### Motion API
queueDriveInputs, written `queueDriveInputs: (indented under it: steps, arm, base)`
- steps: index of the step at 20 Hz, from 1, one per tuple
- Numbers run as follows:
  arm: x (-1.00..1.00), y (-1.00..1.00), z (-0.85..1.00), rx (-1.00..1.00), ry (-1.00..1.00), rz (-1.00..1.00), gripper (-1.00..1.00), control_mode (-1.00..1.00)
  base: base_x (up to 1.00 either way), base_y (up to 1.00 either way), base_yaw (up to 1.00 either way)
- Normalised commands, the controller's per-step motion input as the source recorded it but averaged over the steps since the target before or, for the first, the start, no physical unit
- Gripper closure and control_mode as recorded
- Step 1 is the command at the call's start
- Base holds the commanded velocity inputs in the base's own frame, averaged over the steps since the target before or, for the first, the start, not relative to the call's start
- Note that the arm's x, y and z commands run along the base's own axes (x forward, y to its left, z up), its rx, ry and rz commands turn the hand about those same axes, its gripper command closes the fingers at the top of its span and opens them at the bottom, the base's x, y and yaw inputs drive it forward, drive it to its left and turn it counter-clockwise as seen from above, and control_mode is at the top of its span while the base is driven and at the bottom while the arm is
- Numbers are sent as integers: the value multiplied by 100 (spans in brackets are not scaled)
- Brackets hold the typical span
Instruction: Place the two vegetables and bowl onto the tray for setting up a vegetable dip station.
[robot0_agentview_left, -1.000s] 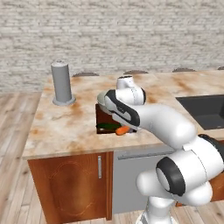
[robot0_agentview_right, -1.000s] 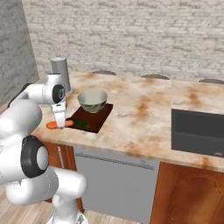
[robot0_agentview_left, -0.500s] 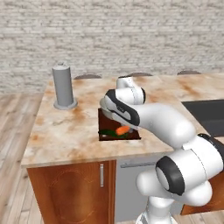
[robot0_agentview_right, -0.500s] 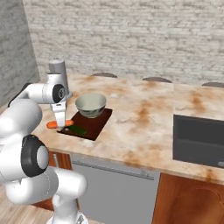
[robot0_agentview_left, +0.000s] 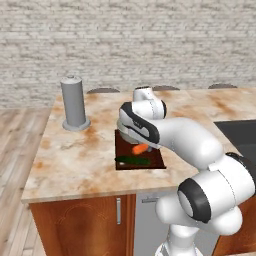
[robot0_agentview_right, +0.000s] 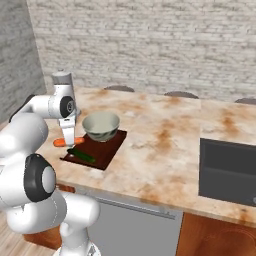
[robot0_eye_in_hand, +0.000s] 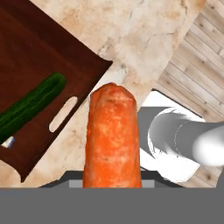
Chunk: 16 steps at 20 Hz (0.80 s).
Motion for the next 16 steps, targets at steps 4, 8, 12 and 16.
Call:
queueDriveInputs:
  steps: [4, 8, 12, 16]
  arm:
    - [0, 0, 0, 0, 0, 0, 100, 100]
    - [0, 0, 0, 0, 0, 0, 100, 100]
    - [0, 0, 0, 0, 0, 0, 100, 100]
    - [0, 0, 0, 0, 0, 0, 100, 100]
  base:
    - [37, -13, 1]
    - [29, -11, 0]
    - [9, -4, 0]
    - [0, 0, 0]
